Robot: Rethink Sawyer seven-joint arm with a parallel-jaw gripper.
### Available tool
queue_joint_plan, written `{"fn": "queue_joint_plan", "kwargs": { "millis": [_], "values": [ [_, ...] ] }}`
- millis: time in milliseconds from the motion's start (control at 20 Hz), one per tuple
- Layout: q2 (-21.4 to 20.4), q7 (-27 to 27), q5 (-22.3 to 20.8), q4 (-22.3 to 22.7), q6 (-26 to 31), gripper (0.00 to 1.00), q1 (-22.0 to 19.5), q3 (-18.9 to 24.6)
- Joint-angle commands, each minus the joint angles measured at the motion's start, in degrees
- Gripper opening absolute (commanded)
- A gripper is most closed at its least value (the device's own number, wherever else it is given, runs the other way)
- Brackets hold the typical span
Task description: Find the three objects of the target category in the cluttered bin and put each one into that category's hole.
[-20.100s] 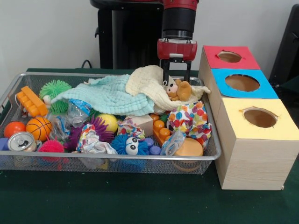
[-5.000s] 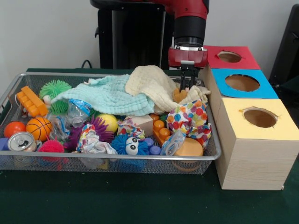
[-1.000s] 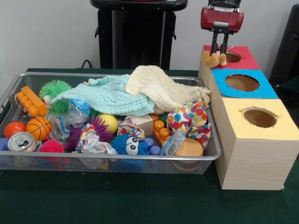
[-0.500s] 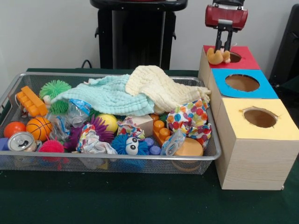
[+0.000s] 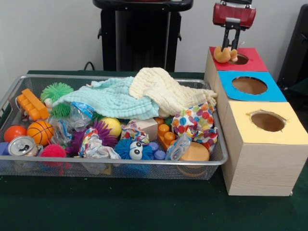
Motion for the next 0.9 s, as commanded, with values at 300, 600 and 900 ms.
{"fn": "queue_joint_plan", "kwargs": {
  "millis": [300, 600, 900],
  "values": [
    [1.6, 16.6, 5.4, 1.6, -0.8, 0.00, 0.7, 3.8],
    [1.4, 16.2, 7.4, 1.0, -0.2, 0.00, 2.1, 4.1],
    [1.5, 16.4, 9.9, 0.4, 0.8, 0.00, 3.5, 4.7]
  ]
}}
